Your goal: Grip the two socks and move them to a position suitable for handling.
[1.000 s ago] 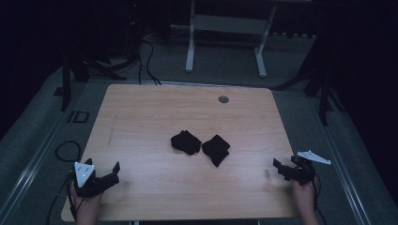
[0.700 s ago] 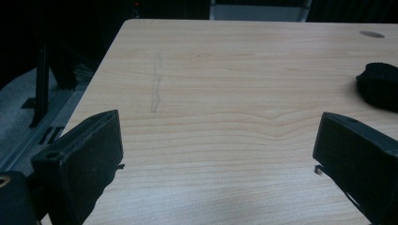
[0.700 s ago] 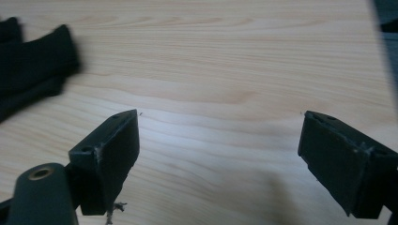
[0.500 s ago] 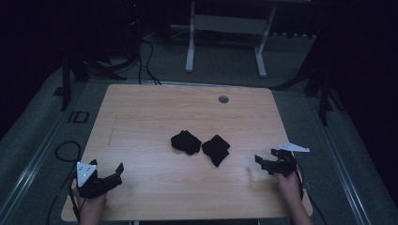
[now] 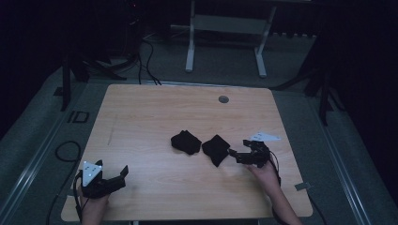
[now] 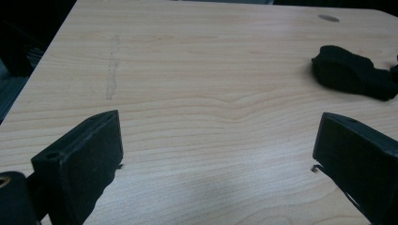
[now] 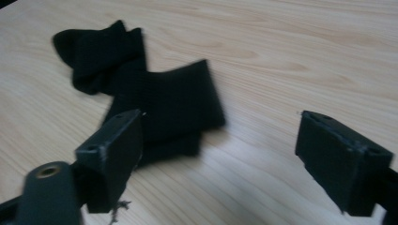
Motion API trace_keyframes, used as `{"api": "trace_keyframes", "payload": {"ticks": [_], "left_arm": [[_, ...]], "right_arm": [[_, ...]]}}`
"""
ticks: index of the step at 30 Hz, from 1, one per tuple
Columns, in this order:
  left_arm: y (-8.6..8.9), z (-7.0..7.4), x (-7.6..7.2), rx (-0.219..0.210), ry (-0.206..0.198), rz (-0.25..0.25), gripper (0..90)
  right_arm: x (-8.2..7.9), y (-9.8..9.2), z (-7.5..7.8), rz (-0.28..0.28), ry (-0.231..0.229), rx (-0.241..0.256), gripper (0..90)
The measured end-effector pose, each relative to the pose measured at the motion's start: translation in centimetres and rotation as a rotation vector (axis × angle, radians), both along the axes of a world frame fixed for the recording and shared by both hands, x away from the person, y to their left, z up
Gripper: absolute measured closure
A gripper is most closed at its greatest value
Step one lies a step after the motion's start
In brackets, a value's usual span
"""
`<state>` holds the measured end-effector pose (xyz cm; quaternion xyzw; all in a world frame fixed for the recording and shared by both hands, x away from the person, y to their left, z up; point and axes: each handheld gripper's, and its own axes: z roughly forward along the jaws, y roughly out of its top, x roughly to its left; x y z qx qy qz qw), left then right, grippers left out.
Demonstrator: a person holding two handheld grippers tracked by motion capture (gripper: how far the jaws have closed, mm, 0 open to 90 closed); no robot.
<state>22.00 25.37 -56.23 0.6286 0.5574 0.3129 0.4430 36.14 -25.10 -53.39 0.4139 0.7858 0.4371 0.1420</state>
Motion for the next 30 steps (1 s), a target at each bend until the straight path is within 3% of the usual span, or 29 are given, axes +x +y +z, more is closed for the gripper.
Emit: {"api": "trace_keyframes", "payload": {"ticks": [6, 8, 12, 16, 20, 21, 22, 27, 30], "left_arm": [[-0.1, -0.1, 0.1, 0.009, 0.001, -0.007, 2.1], [-0.1, -0.1, 0.1, 0.008, 0.002, -0.011, 2.1], [0.0, -0.2, 0.2, 0.007, 0.010, -0.012, 2.1], [0.1, -0.2, 0.2, -0.001, 0.012, -0.020, 2.1], [0.2, -0.2, 0.2, -0.005, 0.010, -0.016, 2.1], [0.2, -0.2, 0.2, -0.004, 0.011, -0.015, 2.1], [0.2, -0.2, 0.2, 0.000, 0.011, -0.015, 2.1], [0.0, -0.2, 0.2, -0.001, 0.016, -0.023, 2.1], [0.0, -0.2, 0.2, -0.003, 0.016, -0.022, 2.1]], "right_arm": [[1.1, 3.2, 0.0, 0.046, -0.019, -0.021, 23.9], [1.4, 4.3, -0.3, 0.064, -0.014, -0.038, 30.5], [2.1, 6.2, -1.2, 0.087, 0.003, -0.083, 30.7], [2.9, 7.3, -2.5, 0.073, 0.020, -0.106, 30.1], [2.5, 8.1, -3.1, 0.076, -0.031, -0.190, 31.1], [2.4, 8.2, -3.1, 0.069, -0.030, -0.191, 31.9], [2.4, 8.2, -3.2, 0.060, -0.026, -0.185, 34.1], [1.8, 8.5, -3.3, 0.079, -0.038, -0.175, 62.3], [1.3, 8.8, -3.4, 0.069, -0.058, -0.175, 71.7]]}}
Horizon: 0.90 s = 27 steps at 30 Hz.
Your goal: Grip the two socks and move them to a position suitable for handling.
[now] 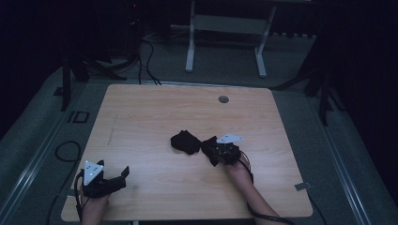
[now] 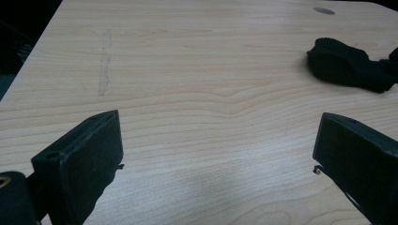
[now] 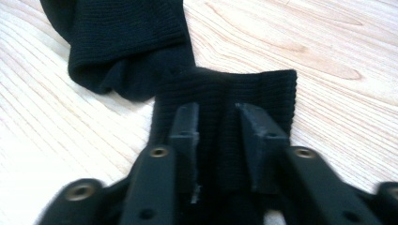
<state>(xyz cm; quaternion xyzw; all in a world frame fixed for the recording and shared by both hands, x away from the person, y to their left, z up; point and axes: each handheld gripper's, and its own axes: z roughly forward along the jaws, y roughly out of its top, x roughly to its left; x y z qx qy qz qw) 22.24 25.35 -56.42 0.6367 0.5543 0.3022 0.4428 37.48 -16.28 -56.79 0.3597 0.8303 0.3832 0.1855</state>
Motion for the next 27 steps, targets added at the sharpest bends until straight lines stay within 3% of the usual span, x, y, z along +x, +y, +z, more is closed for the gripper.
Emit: {"api": "trace_keyframes", "payload": {"ticks": [4, 7, 13, 15, 18, 22, 27], "left_arm": [[0.1, 0.1, 0.0, -0.002, -0.002, -0.001, 2.1], [0.2, 0.1, 0.0, -0.003, -0.002, 0.000, 2.1], [0.1, 0.1, -0.1, -0.005, -0.007, -0.001, 2.1], [0.0, 0.2, -0.1, 0.002, -0.009, -0.002, 2.1], [-0.2, 0.2, -0.1, 0.008, -0.013, -0.003, 2.1], [-0.5, 0.2, -0.1, 0.018, -0.008, -0.014, 2.1], [-0.9, 0.2, -0.1, 0.027, -0.009, -0.030, 2.1]], "right_arm": [[-0.2, 0.0, 0.7, -0.023, 0.014, 0.002, 77.2], [-1.0, -0.5, 2.0, -0.022, -0.010, 0.025, 77.9], [-3.6, -1.4, 5.7, 0.024, -0.058, 0.068, 78.4], [-4.5, -1.7, 6.6, 0.038, -0.052, 0.113, 78.4], [-6.3, -1.7, 7.4, 0.062, -0.063, 0.130, 78.4], [-9.1, -1.7, 7.7, 0.090, -0.057, 0.147, 78.4], [-12.0, -1.2, 6.1, 0.127, 0.000, 0.160, 78.3]]}}
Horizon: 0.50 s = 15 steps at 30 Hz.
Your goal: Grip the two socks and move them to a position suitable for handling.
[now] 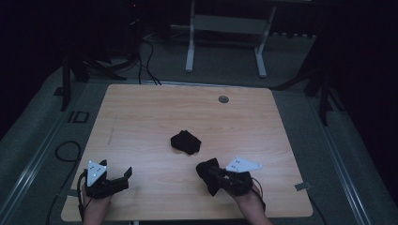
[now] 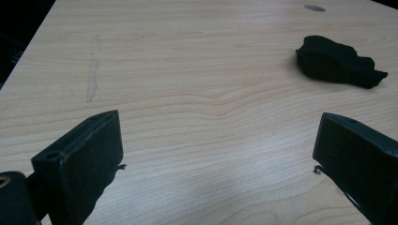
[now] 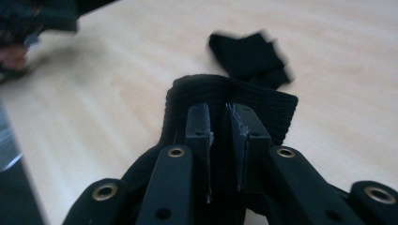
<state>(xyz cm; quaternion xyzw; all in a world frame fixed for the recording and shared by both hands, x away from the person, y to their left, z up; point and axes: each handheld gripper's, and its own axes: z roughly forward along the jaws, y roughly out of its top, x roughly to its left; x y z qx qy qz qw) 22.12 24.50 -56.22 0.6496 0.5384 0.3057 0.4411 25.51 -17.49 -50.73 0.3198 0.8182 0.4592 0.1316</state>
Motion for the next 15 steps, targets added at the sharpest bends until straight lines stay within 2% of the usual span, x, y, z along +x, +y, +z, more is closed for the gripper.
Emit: {"api": "trace_keyframes", "payload": {"ticks": [2, 5, 6, 8, 10, 15], "left_arm": [[-0.1, 0.0, 0.0, 0.001, 0.003, -0.001, 2.1], [-0.4, 0.0, -0.1, 0.000, 0.005, -0.006, 2.1], [-0.6, -0.1, -0.1, -0.008, 0.010, -0.022, 2.1], [-1.4, -0.2, 0.0, 0.005, 0.018, -0.053, 2.1], [-2.3, -0.2, 0.0, 0.021, 0.022, -0.097, 2.1], [-4.3, -0.2, 0.1, 0.050, 0.040, -0.166, 2.1]], "right_arm": [[-0.8, 0.3, -1.0, -0.014, -0.014, -0.026, 78.2], [-0.6, 0.3, -2.5, -0.041, 0.016, -0.036, 78.1], [-0.5, 0.2, -2.9, -0.054, 0.020, -0.042, 78.1], [-0.2, 0.0, -3.6, -0.082, 0.020, -0.061, 78.0], [0.4, -0.1, -4.3, -0.100, 0.046, -0.072, 77.9], [1.3, 0.0, -5.6, -0.111, 0.065, -0.113, 77.3]]}}
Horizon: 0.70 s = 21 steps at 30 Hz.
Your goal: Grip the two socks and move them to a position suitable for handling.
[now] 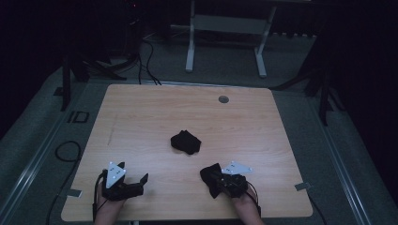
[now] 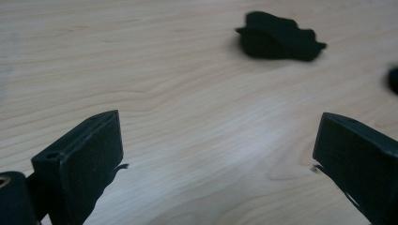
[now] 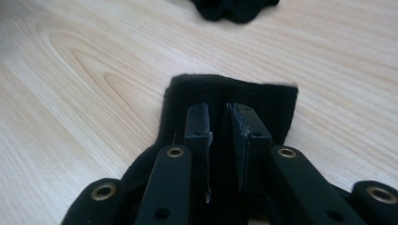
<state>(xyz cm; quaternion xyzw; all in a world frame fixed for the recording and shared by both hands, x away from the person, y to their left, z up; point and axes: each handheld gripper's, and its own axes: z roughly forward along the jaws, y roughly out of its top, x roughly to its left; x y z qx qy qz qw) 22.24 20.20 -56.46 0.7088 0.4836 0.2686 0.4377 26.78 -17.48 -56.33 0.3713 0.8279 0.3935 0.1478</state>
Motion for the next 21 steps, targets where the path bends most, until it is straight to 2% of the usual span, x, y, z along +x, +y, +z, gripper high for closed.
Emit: {"api": "trace_keyframes", "payload": {"ticks": [4, 6, 7, 9, 10, 11, 12, 13, 14, 16, 18, 21], "left_arm": [[-1.0, 0.0, 0.1, -0.018, 0.017, -0.038, 2.1], [-1.5, 0.1, 0.2, -0.030, 0.024, -0.053, 2.1], [-1.8, 0.2, 0.2, -0.040, 0.027, -0.063, 2.1], [-2.5, 0.3, 0.3, -0.058, 0.037, -0.092, 2.2], [-3.0, 0.4, 0.4, -0.068, 0.043, -0.105, 5.2], [-3.6, 0.6, 0.5, -0.073, 0.050, -0.122, 6.8], [-4.6, 0.7, 0.8, -0.073, 0.061, -0.163, 6.8], [-5.0, 0.8, 0.9, -0.071, 0.064, -0.175, 7.0], [-5.9, 0.9, 1.1, -0.064, 0.065, -0.212, 7.7], [-7.4, 1.1, 1.5, -0.049, 0.077, -0.257, 15.5], [-9.0, 1.1, 2.0, -0.040, 0.099, -0.317, 15.5], [-11.2, 0.9, 2.7, 0.003, 0.124, -0.387, 18.4]], "right_arm": [[0.1, -0.1, -0.2, -0.013, 0.007, 0.011, 74.5], [0.1, -0.2, 0.0, -0.018, 0.028, 0.021, 66.2], [0.0, -0.3, 0.4, -0.015, 0.027, 0.041, 61.0], [-0.3, -0.6, 1.8, -0.020, -0.024, 0.054, 51.3], [-0.3, -0.8, 2.4, -0.022, -0.037, 0.061, 47.2], [-0.2, -1.1, 3.1, -0.016, -0.041, 0.076, 42.5], [0.0, -1.3, 3.6, 0.002, -0.028, 0.080, 37.5], [0.3, -1.3, 3.9, 0.021, -0.014, 0.058, 35.9], [0.4, -1.3, 3.9, 0.022, -0.008, 0.052, 34.8], [0.6, -1.2, 3.3, 0.033, 0.026, 0.042, 31.3], [0.8, -0.9, 2.3, 0.043, 0.058, 0.014, 30.0], [0.9, -0.6, 0.8, 0.050, 0.087, -0.019, 30.0]]}}
